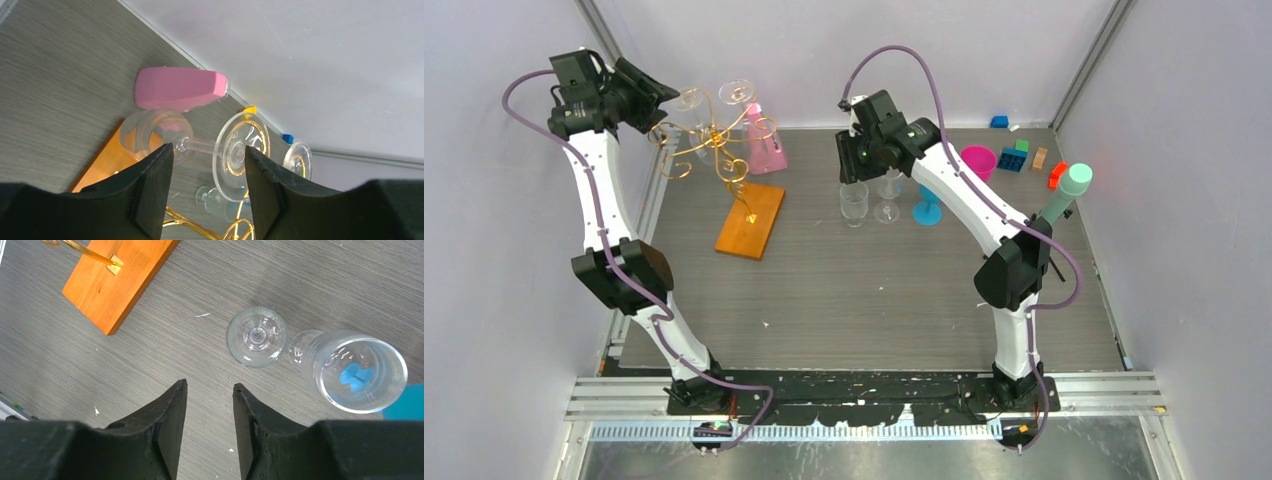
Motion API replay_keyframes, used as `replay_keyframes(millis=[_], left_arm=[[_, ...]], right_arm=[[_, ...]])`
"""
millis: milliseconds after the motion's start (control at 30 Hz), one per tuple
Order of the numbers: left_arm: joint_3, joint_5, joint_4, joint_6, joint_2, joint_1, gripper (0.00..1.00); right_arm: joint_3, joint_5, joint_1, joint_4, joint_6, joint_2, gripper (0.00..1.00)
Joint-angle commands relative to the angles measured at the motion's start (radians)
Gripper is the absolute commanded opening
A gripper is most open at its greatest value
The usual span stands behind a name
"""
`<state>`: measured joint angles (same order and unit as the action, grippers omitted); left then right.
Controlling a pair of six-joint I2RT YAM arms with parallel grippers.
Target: Take the wine glass off the wine glass rack
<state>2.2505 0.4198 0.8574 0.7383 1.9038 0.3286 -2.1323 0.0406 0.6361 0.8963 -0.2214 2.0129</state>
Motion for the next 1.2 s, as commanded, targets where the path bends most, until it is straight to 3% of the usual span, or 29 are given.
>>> replay_keyframes(millis=[0, 200, 433, 767, 1000, 1167], left_arm=[[-0.017, 0.096, -0.095, 0.073, 0.002, 0.003, 0.55], [-0.027, 0.142, -0.137, 0.117, 0.012, 0.002, 0.44], [-0.053, 0.187, -0.17, 0.154, 0.014, 0.004, 0.4], [-0.052, 0.162, -0.183, 0.169, -0.006, 0.008, 0.0], [-0.065, 0.14, -0.23, 0.195, -0.048, 0.013, 0.0], [-0.163, 0.159, -0.406, 0.303, -0.105, 0.015, 0.0]], right_arm=[[-0.001, 0.013, -0.008, -0.042, -0.011, -0.066, 0.44], [0.005, 0.017, -0.013, -0.045, -0.017, -0.061, 0.44], [0.002, 0.024, -0.019, -0.05, -0.022, -0.056, 0.44], [0.002, 0.036, -0.025, -0.052, -0.03, -0.055, 0.43], [0.017, 0.041, -0.026, -0.059, -0.032, -0.062, 0.43], [0.024, 0.039, -0.027, -0.063, -0.033, -0.067, 0.43]])
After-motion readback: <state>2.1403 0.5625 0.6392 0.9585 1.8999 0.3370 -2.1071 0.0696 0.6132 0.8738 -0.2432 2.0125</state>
